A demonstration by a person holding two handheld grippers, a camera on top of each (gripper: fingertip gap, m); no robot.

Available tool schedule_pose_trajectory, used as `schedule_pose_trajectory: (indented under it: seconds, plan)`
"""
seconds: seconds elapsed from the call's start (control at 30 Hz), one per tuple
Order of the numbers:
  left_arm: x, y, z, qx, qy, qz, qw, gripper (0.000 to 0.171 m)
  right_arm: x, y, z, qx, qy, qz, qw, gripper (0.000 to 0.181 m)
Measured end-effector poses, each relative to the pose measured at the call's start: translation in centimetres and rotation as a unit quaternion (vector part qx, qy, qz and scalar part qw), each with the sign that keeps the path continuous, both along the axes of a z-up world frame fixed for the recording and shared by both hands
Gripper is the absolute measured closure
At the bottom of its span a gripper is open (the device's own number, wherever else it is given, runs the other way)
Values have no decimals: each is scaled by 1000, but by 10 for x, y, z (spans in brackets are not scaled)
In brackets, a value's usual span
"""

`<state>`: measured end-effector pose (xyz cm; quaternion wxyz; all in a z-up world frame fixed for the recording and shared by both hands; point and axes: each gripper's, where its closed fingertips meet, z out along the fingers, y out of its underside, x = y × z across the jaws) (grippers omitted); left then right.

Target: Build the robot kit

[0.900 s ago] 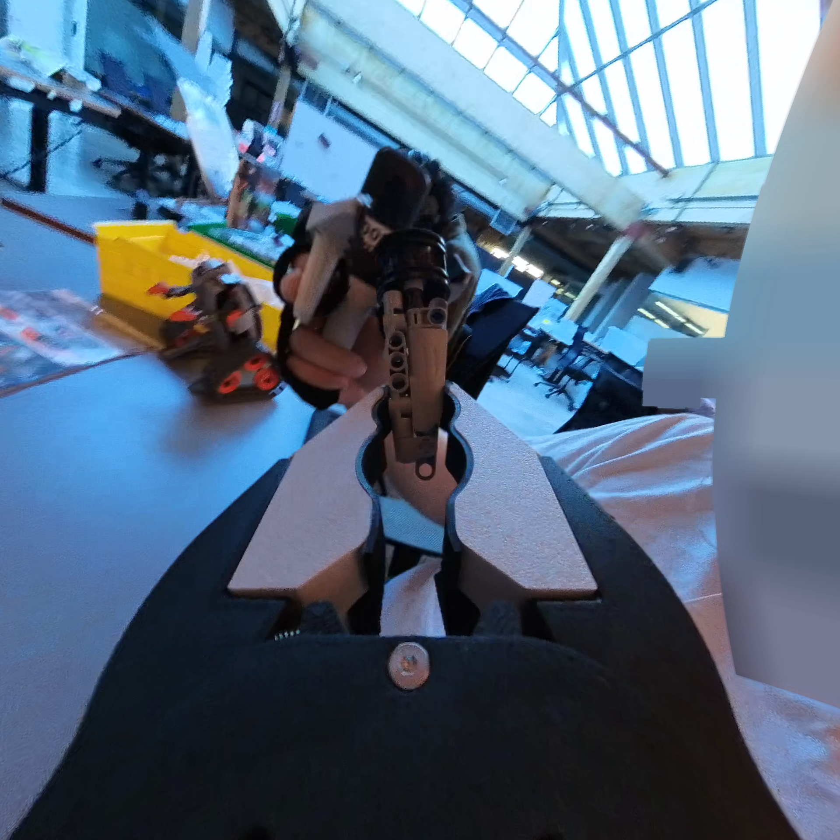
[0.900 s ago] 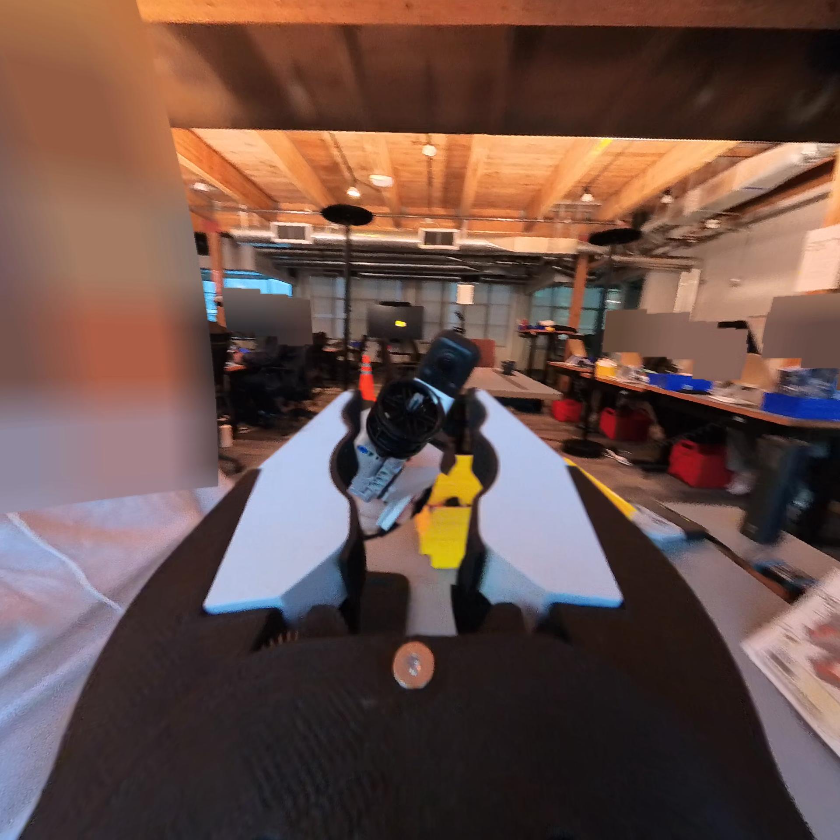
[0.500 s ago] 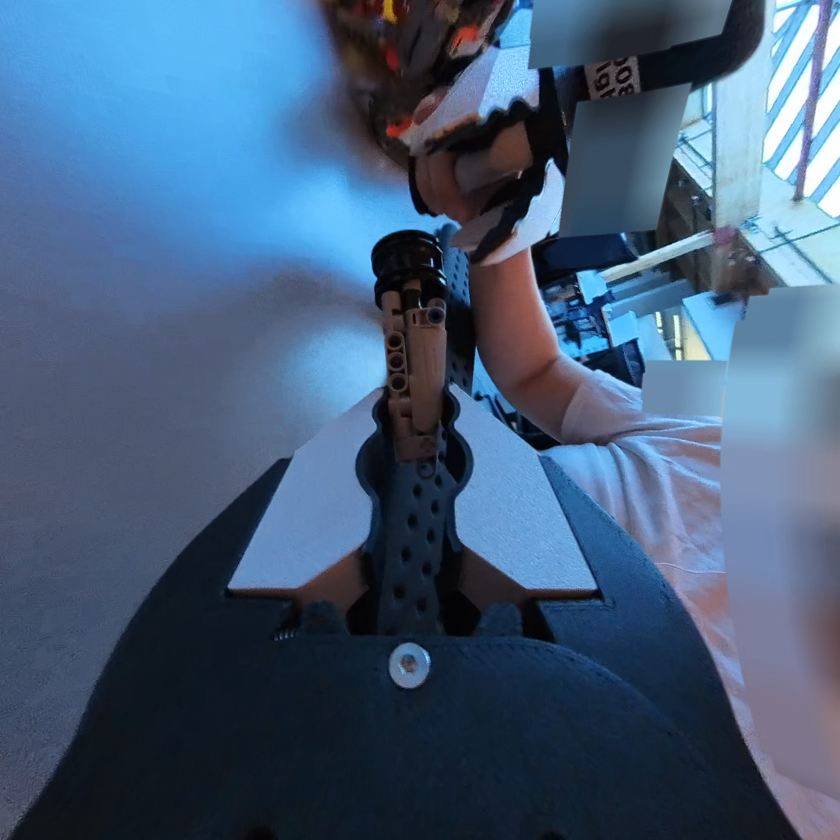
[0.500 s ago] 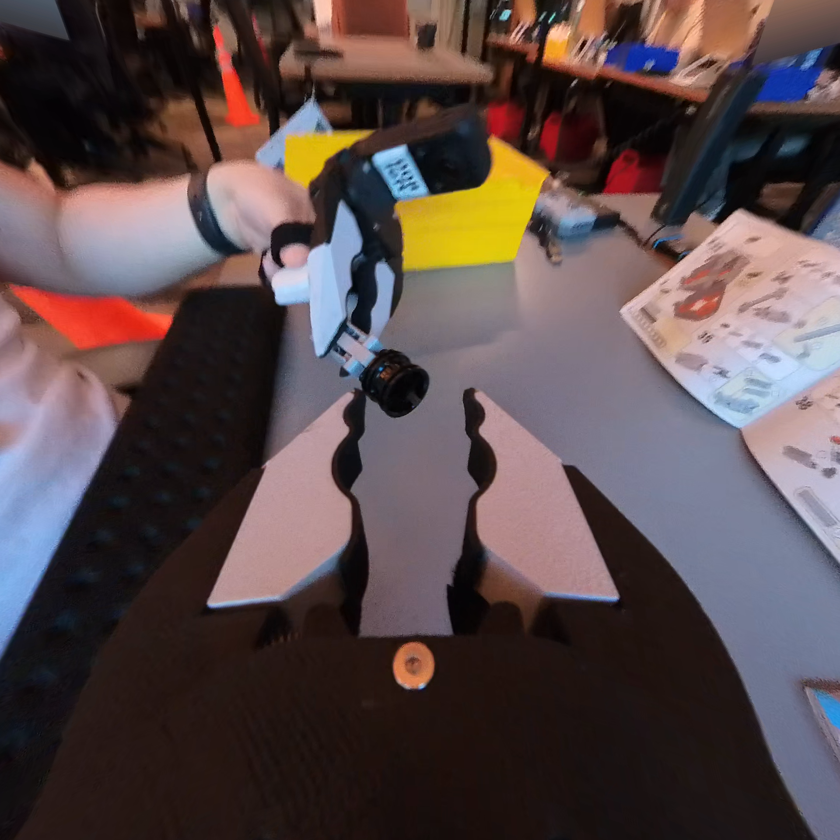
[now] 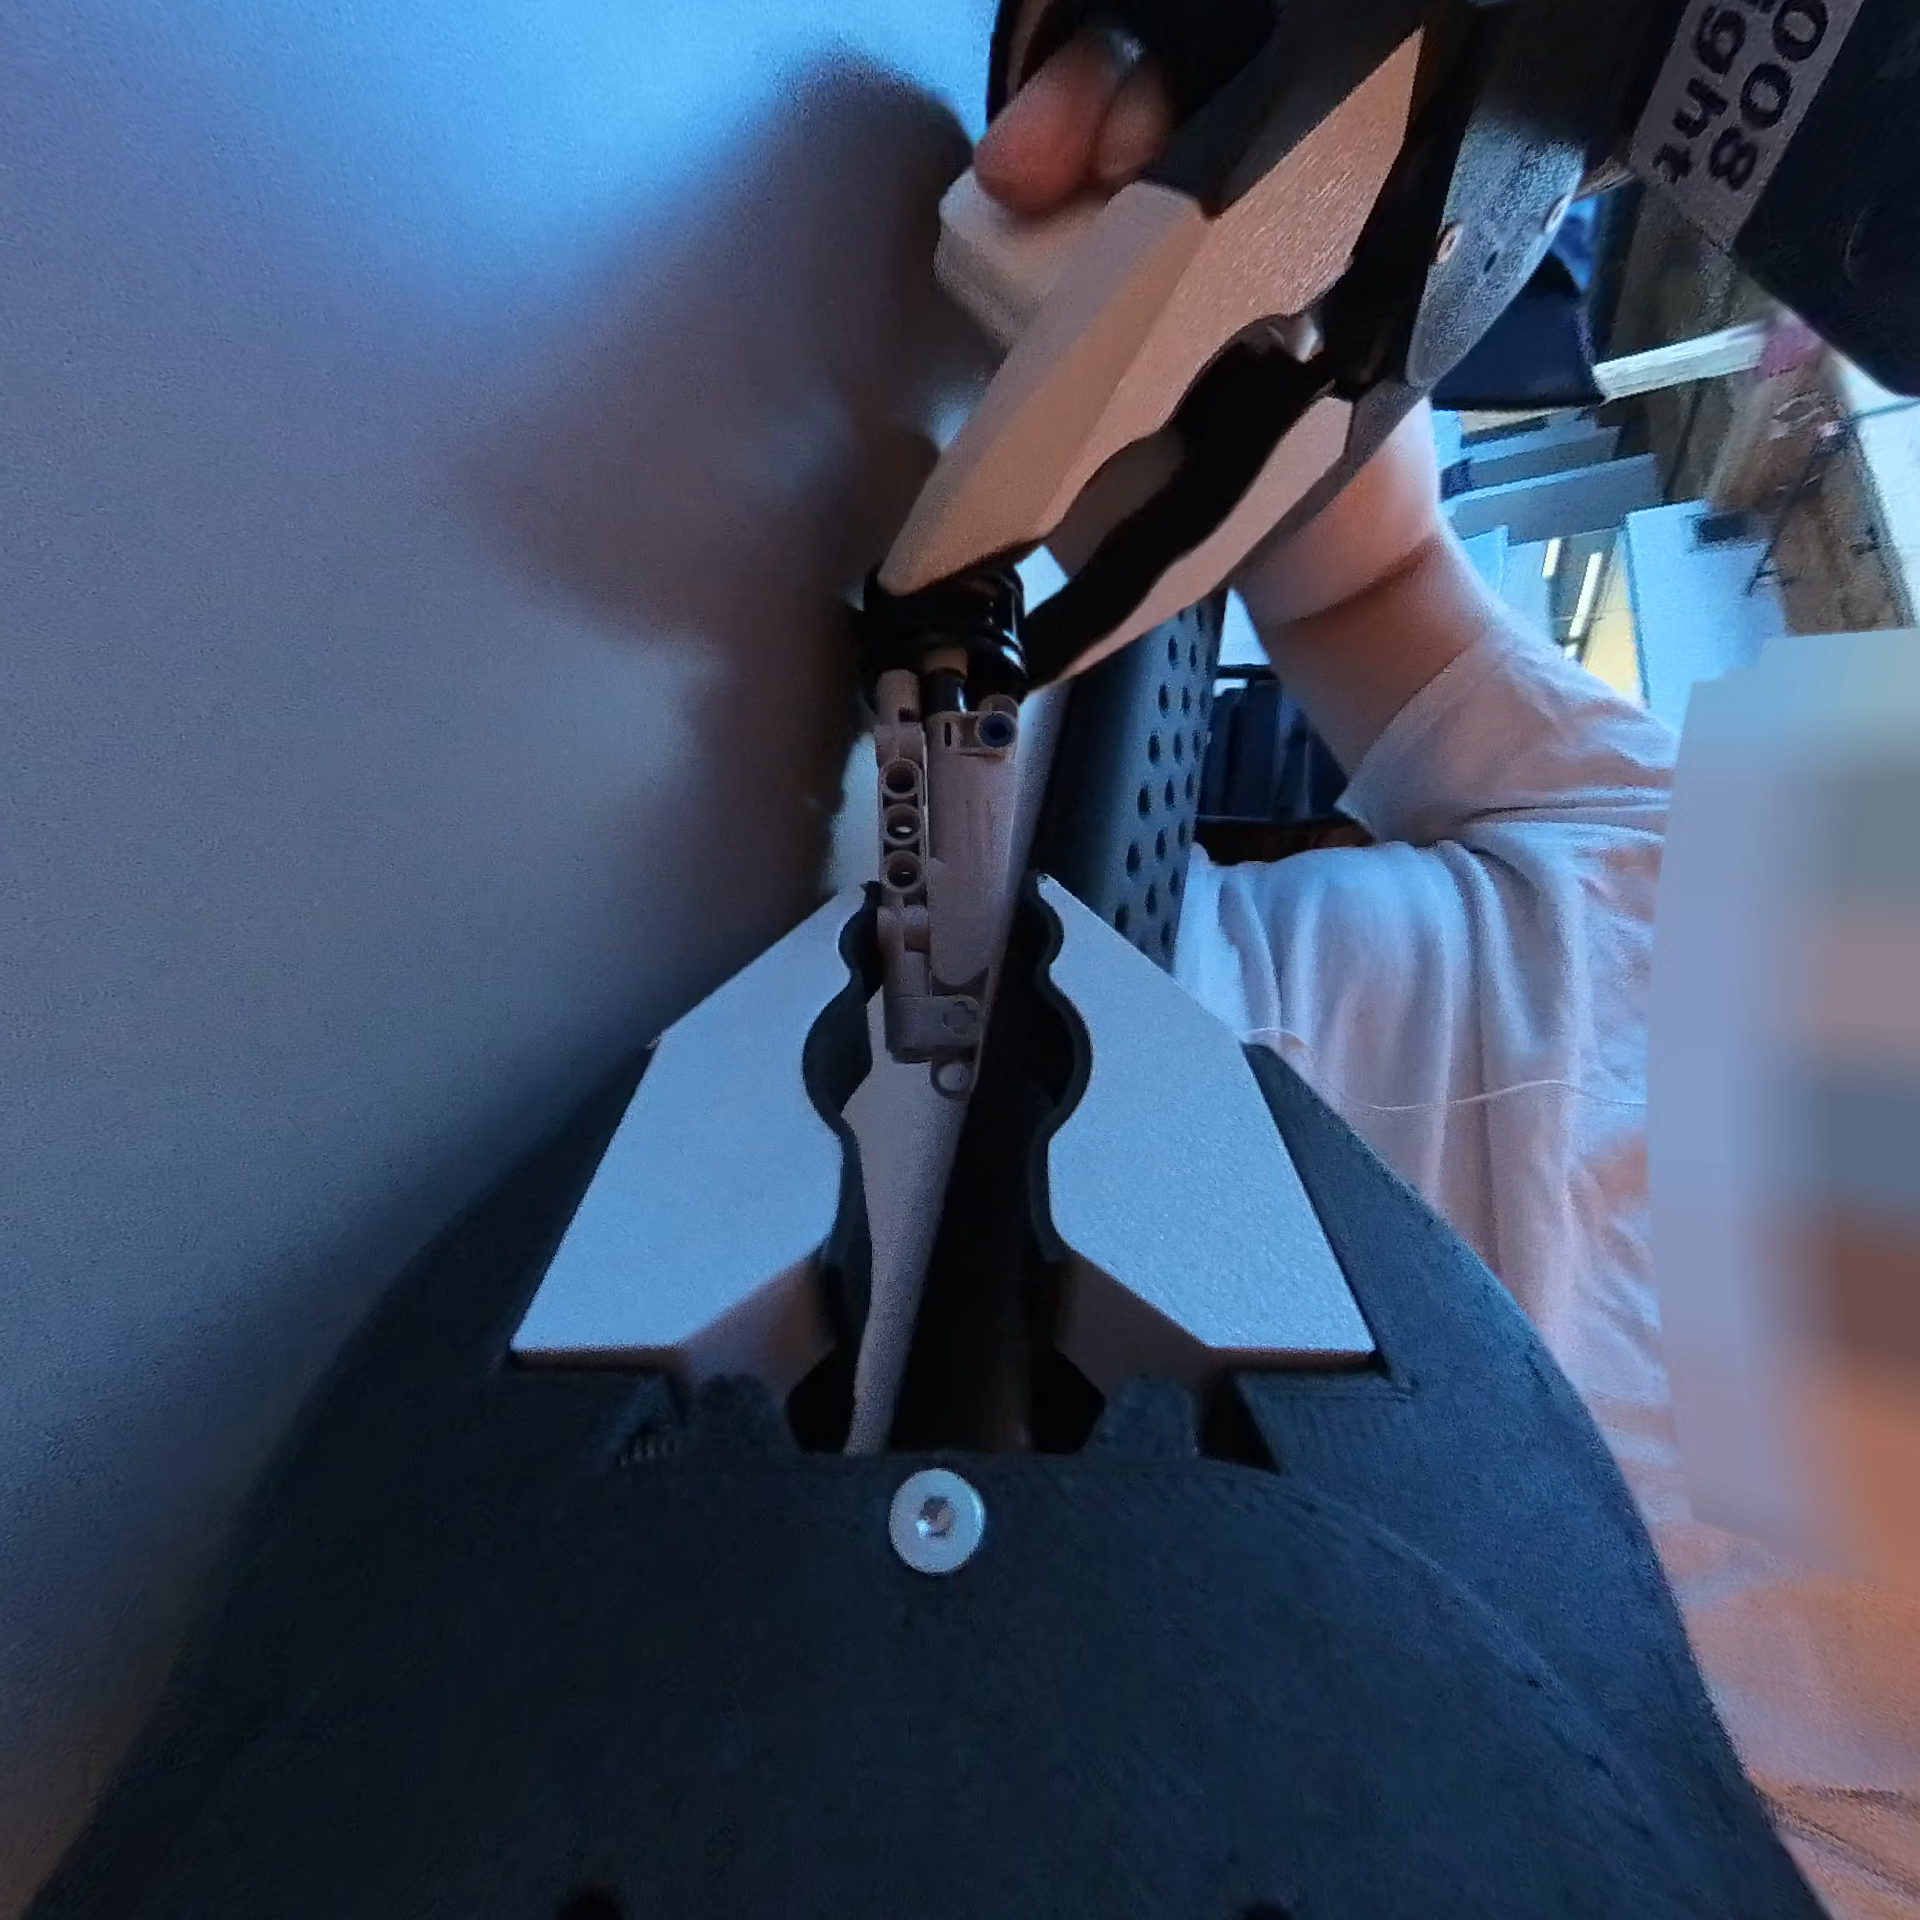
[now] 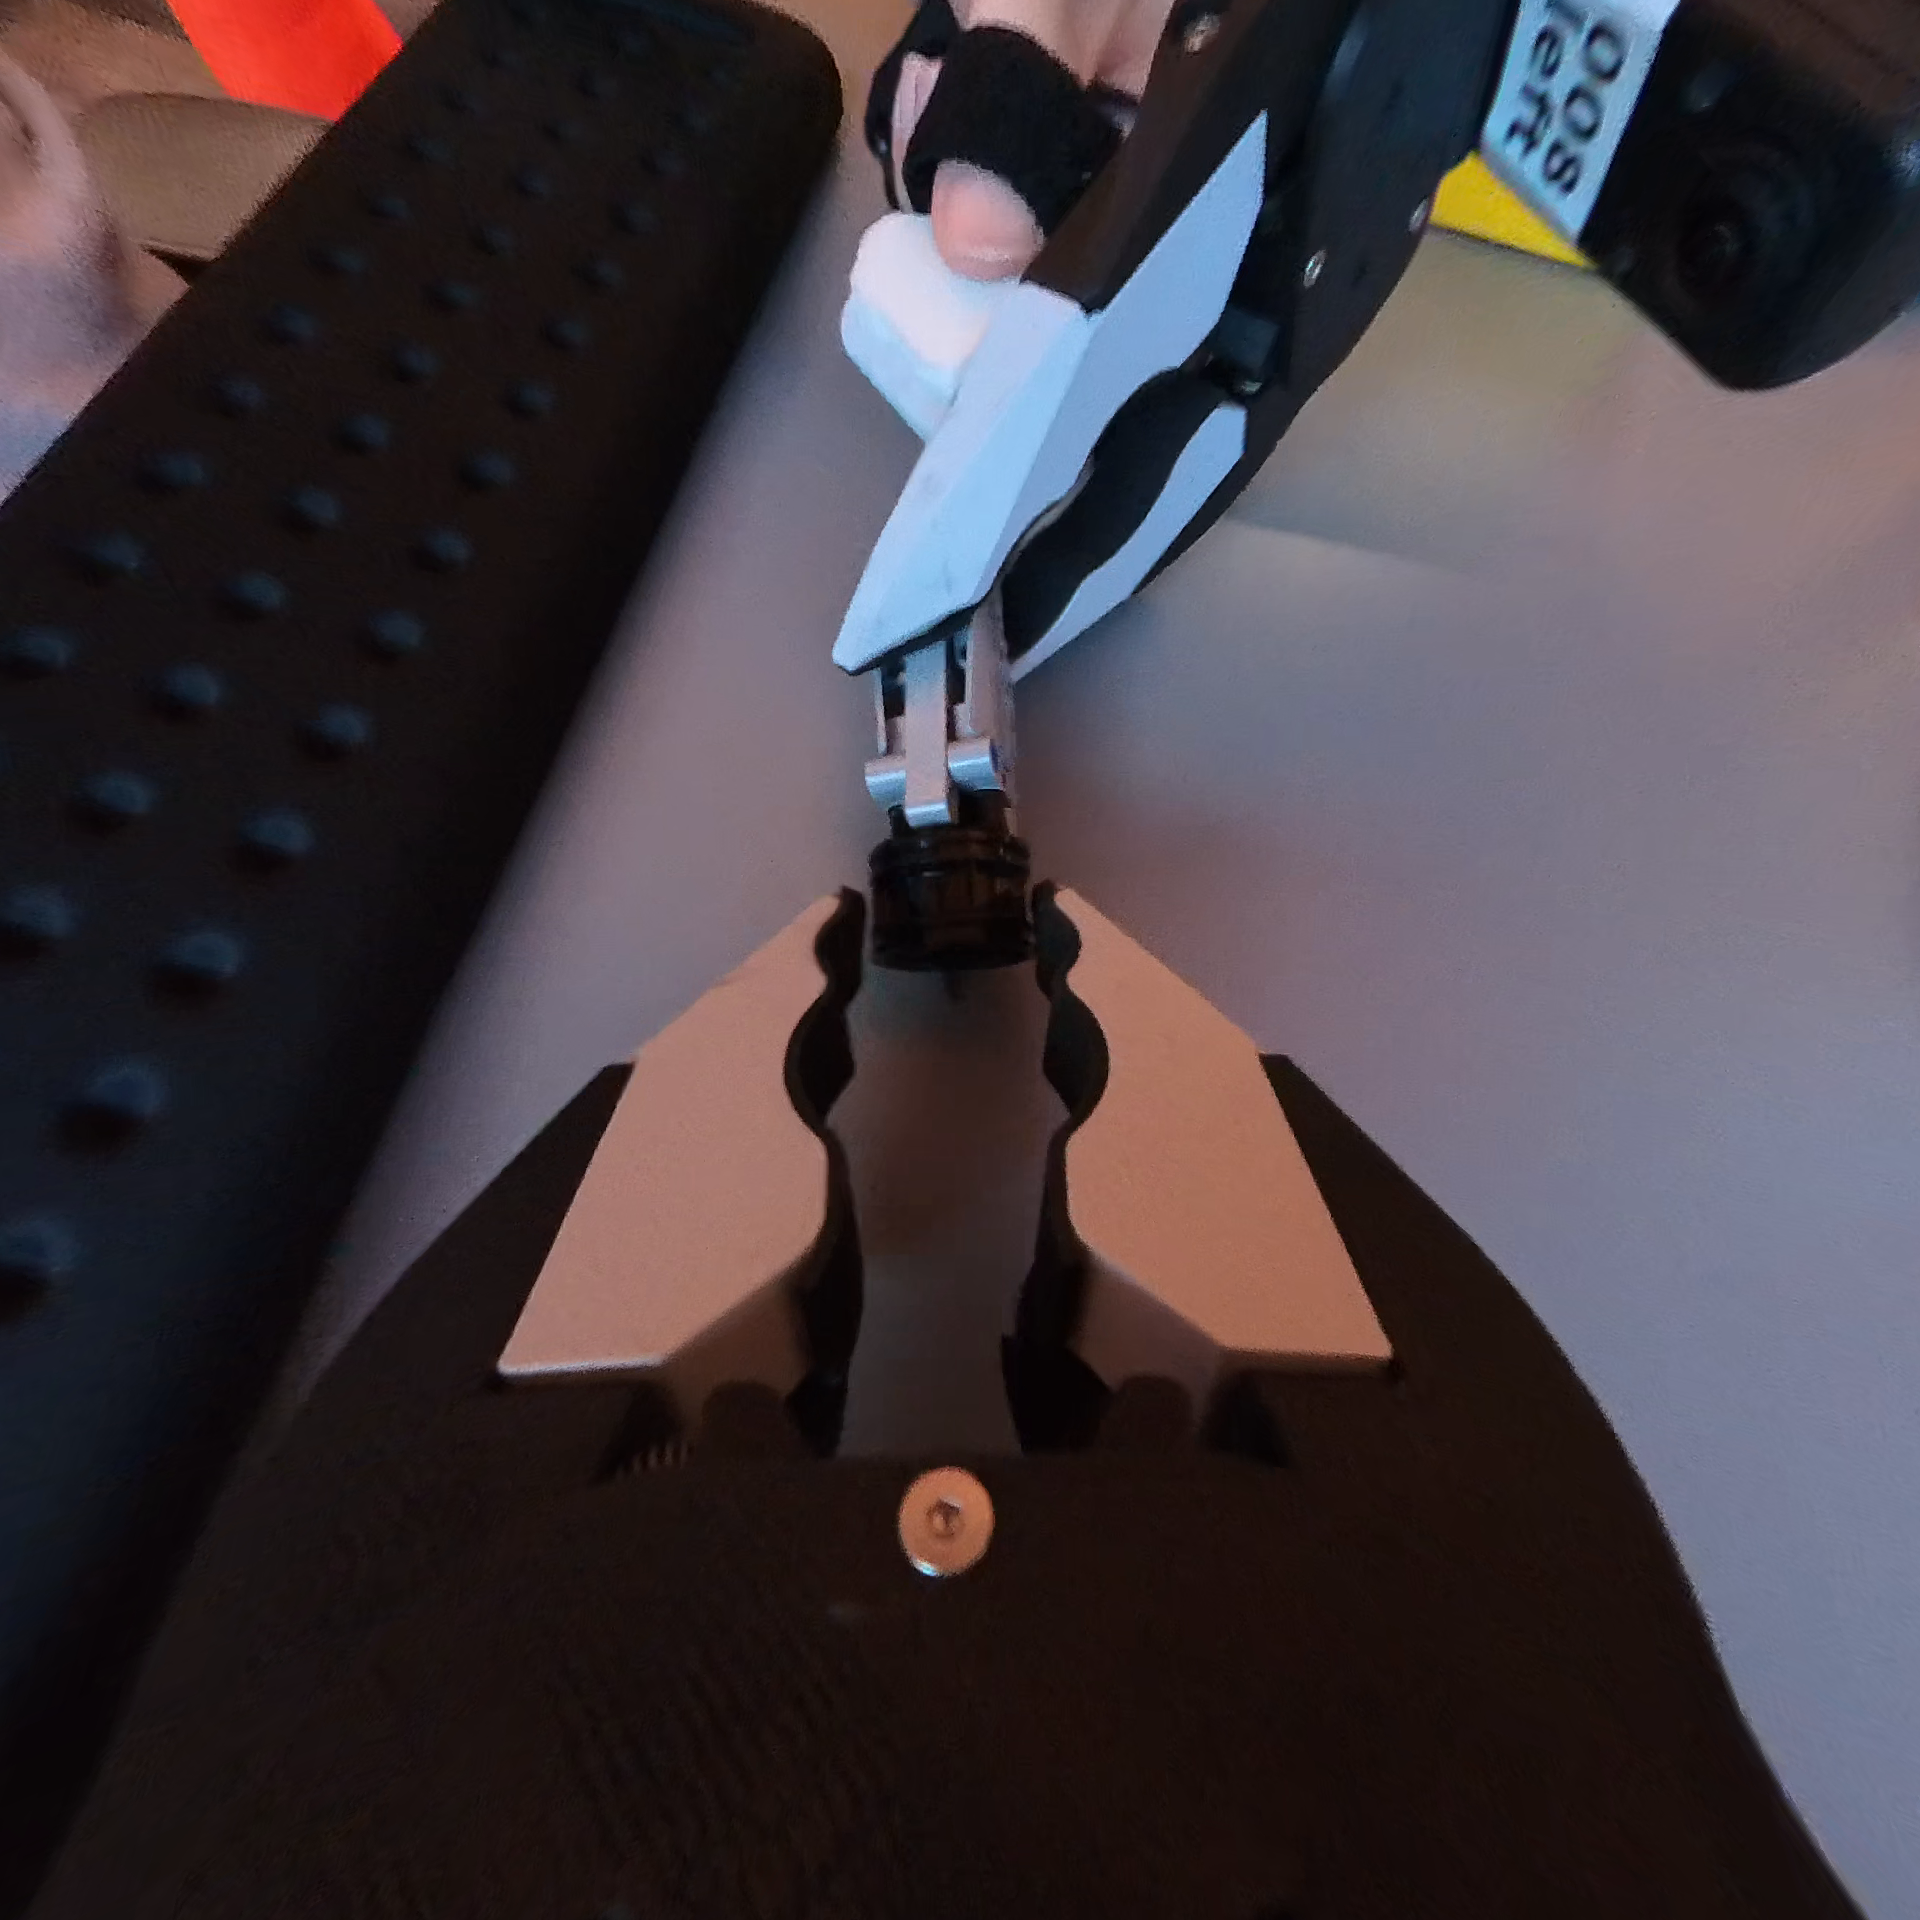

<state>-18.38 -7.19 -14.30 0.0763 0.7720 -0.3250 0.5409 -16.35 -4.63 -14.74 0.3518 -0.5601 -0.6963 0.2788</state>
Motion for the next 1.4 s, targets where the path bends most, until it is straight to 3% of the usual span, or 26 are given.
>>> schedule_pose_trajectory:
  seconds: [0.13, 0.23, 0.33, 0.4, 0.5, 0.6, 0.7, 0.73, 0.87, 1.17, 1.4]
  plan:
    - [-6, 19, -2, 74, 36, 16, 996, 140, 1, 7, -1, 3, -3, -3, 1000, 152]
    - [-14, 43, 8, 172, 37, 57, 983, 129, 5, 21, -4, -29, -3, -44, 999, 147]
    - [-16, 56, 23, 283, 27, 79, 955, 120, 11, 25, -4, -70, 0, -63, 996, 130]
    - [-10, 50, 26, 338, 33, 64, 938, 116, 17, 28, 2, -75, 21, -63, 995, 129]
    - [3, 37, 11, 390, 75, 14, 918, 114, 30, 33, 7, -69, 40, -71, 994, 129]
    - [-1, 50, -6, 446, 160, 0, 881, 125, 42, 35, 7, -59, 38, -84, 994, 130]
    - [-7, 60, -19, 469, 214, -10, 857, 137, 48, 31, 2, -52, 22, -81, 995, 131]
    - [-6, 60, -19, 475, 212, -16, 854, 148, 49, 30, 1, -48, 16, -77, 996, 131]
    - [-16, 67, -19, 481, 231, -31, 845, 148, 49, 22, 2, -28, -2, -62, 998, 132]
    - [-52, 119, -2, 440, 220, -11, 870, 149, 50, 19, -1, -18, -9, -49, 999, 136]
    - [-44, 150, -4, 451, 213, -86, 862, 149, 55, 26, -8, -24, -13, -61, 998, 139]
